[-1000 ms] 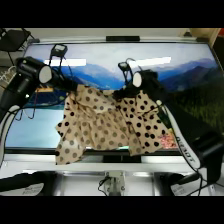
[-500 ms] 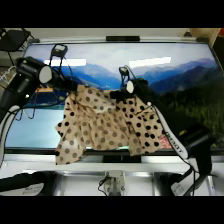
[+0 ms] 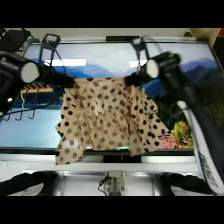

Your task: Fold the shirts.

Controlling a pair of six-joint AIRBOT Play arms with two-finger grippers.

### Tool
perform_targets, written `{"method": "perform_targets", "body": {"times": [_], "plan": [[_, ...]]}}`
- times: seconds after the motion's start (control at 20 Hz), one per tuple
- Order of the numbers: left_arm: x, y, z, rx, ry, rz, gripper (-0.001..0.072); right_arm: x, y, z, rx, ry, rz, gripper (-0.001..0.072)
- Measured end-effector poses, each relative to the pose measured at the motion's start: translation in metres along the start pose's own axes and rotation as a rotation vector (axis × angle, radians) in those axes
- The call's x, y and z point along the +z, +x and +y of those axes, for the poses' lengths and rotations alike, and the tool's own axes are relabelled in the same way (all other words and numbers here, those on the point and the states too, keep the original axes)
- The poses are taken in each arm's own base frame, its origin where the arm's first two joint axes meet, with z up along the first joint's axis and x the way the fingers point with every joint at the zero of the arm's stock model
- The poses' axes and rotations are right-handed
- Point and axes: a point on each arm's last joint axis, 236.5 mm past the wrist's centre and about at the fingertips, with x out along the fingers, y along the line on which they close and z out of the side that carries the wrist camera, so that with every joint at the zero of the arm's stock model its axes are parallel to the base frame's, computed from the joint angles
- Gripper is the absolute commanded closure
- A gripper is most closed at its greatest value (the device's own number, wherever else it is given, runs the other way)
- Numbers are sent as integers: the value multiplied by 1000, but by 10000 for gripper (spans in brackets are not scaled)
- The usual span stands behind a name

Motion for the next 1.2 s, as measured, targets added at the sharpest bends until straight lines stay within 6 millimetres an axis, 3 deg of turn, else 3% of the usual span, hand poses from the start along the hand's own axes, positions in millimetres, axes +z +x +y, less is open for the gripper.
{"method": "perform_targets", "body": {"times": [0.1, 0.3, 0.45, 0.55, 0.7, 0.9, 1.1, 1.2], "plan": [[14, -43, -3, -21, -10, -91, 660, 12, -67, -2, 26, 6, -93, 637], [26, -128, -6, -70, -41, -267, 661, 0, -166, 15, 152, 56, -189, 637], [26, -174, 0, -98, -87, -368, 661, -13, -214, 19, 199, 101, -242, 637], [21, -187, -6, -145, -116, -377, 660, -29, -226, 18, 205, 133, -208, 637], [8, -169, -22, -197, -145, -302, 660, -70, -210, 16, 177, 151, -24, 637], [-15, -93, -35, -165, -141, -131, 659, -109, -167, 15, 144, 112, 181, 636], [-24, -21, -25, -55, -132, -29, 659, -108, -122, 23, 159, 81, 225, 636], [-24, 0, -19, -24, -139, -6, 659, -104, -105, 25, 160, 72, 232, 637]]}}
